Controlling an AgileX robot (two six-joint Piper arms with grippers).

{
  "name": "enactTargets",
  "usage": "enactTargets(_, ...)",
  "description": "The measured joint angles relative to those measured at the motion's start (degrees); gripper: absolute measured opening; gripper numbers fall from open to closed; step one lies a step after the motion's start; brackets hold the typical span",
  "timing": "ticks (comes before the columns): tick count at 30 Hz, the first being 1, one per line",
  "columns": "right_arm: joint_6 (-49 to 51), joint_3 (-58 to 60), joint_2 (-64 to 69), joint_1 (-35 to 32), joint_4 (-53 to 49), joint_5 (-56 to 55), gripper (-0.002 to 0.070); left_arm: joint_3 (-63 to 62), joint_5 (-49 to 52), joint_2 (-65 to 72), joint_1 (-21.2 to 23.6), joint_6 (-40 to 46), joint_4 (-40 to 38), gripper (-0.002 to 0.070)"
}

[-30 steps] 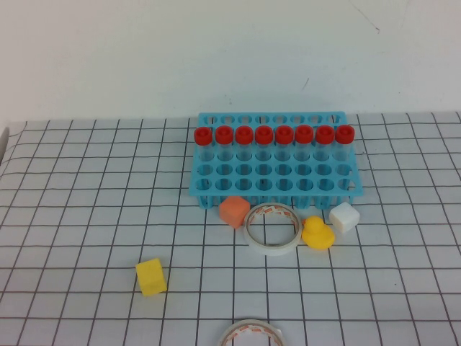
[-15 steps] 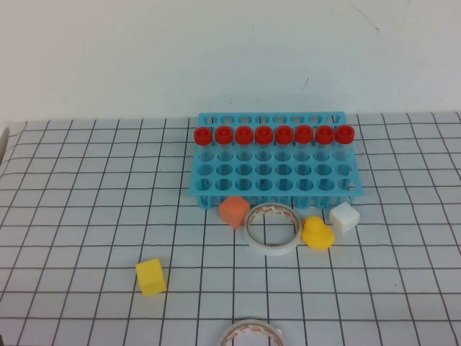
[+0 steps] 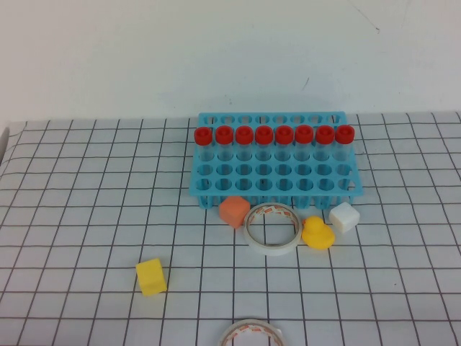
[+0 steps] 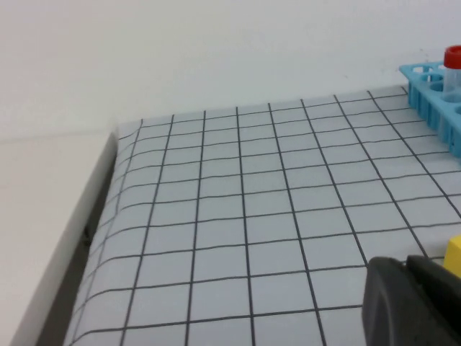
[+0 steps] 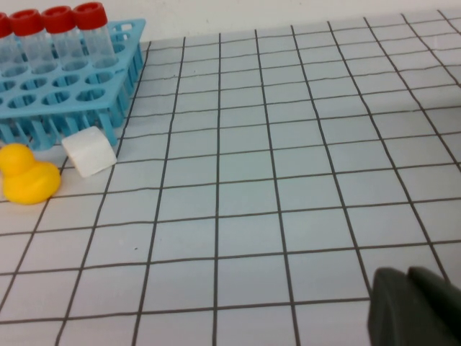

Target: Place the test tubes

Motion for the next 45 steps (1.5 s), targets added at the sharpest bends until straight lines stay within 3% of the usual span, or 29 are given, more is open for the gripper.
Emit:
enactTargets(12, 0.0, 0.0, 0.0, 0.0, 0.0, 0.0, -0.0001, 2.91, -0.31, 0.0, 0.27, 9.93, -6.26, -0.0001)
enactTargets(20, 0.0, 0.0, 0.0, 0.0, 0.0, 0.02, -0.0001, 2.91, 3.88, 0.0, 5.57, 10.94, -7.89, -0.0001)
enactTargets(27, 0.0, 0.0, 0.0, 0.0, 0.0, 0.02, -0.0001, 2.8, 4.24, 0.0, 2.36, 10.94, -8.03, -0.0001)
enactTargets(45, 0.0, 0.0, 0.0, 0.0, 0.0, 0.02, -0.0001, 2.8, 4.65, 0.0, 2.26, 11.46, -8.91, -0.0001)
